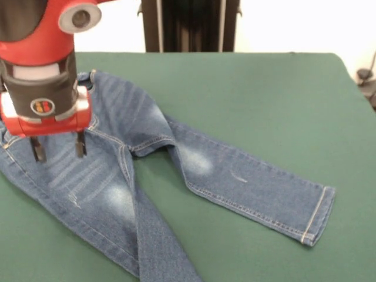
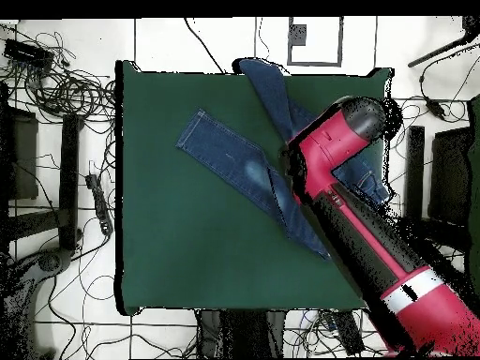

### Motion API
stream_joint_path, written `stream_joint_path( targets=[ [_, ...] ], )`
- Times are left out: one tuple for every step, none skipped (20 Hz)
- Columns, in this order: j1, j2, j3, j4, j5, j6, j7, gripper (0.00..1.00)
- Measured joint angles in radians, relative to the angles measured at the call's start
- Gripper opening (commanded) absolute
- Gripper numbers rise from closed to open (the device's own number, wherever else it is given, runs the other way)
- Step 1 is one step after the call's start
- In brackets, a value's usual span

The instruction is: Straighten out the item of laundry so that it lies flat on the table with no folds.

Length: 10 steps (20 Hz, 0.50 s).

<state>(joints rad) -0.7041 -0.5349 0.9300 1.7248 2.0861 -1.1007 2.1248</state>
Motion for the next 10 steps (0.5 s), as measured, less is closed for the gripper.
stream_joint_path(
  targets=[
    [0.001,0.013,0.006,-0.010,-0.002,0.000,0.000,1.00],
    [0.003,0.022,0.009,-0.016,-0.004,0.000,0.000,1.00],
    [0.005,0.033,0.013,-0.024,-0.005,0.000,0.000,1.00],
    [0.007,0.044,0.017,-0.032,-0.006,0.000,0.000,1.00],
    [0.010,0.053,0.019,-0.038,-0.007,0.000,0.000,1.00],
    [0.014,0.066,0.023,-0.047,-0.008,0.000,0.000,1.00],
    [0.016,0.072,0.024,-0.051,-0.008,0.000,0.000,1.00],
    [0.022,0.085,0.028,-0.060,-0.010,0.000,0.000,1.00],
    [0.029,0.097,0.031,-0.070,-0.010,-0.001,0.000,1.00],
    [0.035,0.106,0.034,-0.077,-0.011,-0.001,0.000,1.00]
  ],
)
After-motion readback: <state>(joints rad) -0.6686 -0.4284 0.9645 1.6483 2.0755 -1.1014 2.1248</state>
